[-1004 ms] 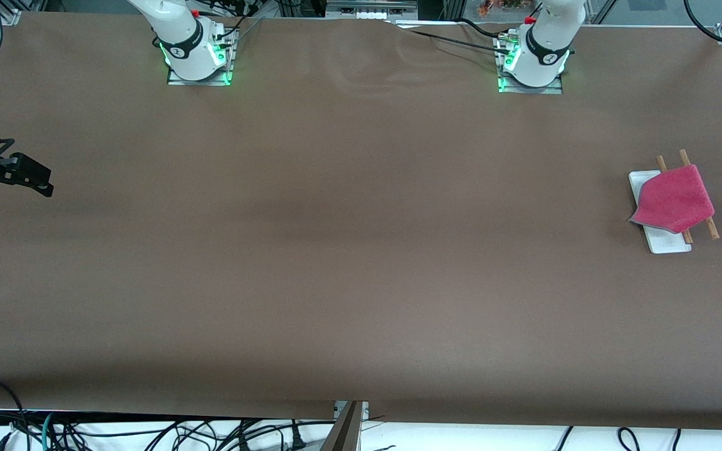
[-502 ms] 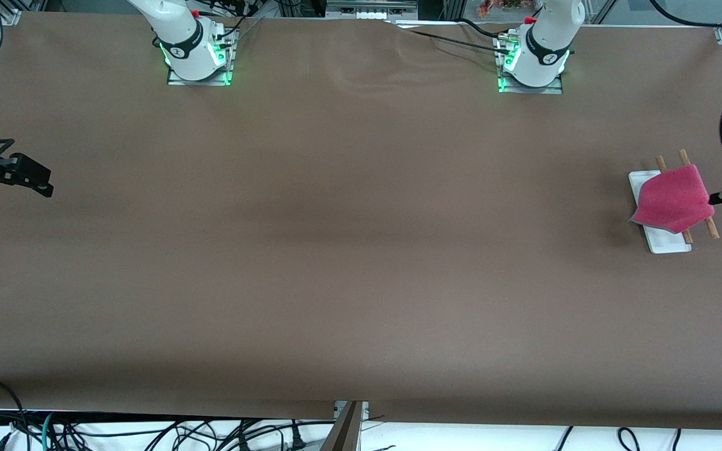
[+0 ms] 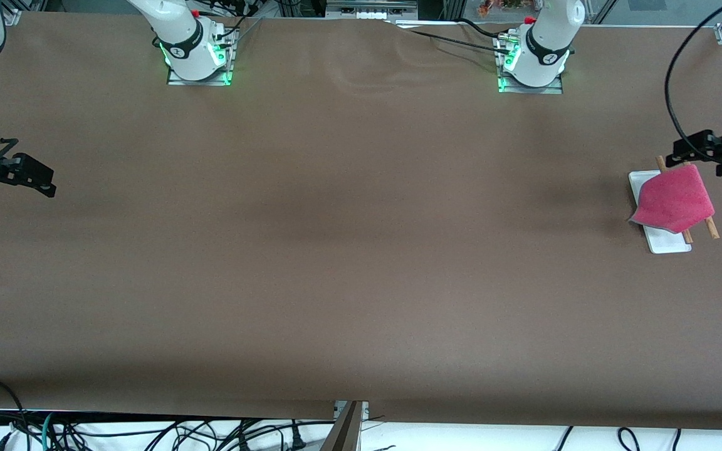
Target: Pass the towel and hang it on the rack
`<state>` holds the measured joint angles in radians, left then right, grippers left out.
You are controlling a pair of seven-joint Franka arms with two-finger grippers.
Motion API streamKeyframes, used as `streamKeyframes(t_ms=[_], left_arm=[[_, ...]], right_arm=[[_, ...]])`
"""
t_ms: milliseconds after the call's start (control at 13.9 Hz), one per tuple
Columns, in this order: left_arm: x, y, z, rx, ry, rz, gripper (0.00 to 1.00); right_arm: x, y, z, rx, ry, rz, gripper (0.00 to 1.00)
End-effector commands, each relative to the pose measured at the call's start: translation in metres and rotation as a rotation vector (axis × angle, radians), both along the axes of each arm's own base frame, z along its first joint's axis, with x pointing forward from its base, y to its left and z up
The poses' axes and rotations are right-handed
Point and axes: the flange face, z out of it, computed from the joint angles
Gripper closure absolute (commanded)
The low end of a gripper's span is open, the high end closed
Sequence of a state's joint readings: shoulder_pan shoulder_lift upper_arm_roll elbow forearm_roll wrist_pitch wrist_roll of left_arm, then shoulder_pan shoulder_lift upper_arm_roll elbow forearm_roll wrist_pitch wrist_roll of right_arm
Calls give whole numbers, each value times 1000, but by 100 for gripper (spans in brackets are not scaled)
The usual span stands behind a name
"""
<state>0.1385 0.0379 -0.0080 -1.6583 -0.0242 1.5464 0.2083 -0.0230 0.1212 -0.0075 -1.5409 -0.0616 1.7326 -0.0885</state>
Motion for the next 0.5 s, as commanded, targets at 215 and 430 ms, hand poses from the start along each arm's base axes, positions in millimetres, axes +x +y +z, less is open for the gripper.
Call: streamKeyframes(t_ms=[215,430], left_arm=[[-28,-24,-3,58,-43,77,0],[-21,-28,-3,56,-47,68,0]], right_arm=[[1,0,4,-9,-3,5,0],[2,-1,2,-9,-4,4,0]])
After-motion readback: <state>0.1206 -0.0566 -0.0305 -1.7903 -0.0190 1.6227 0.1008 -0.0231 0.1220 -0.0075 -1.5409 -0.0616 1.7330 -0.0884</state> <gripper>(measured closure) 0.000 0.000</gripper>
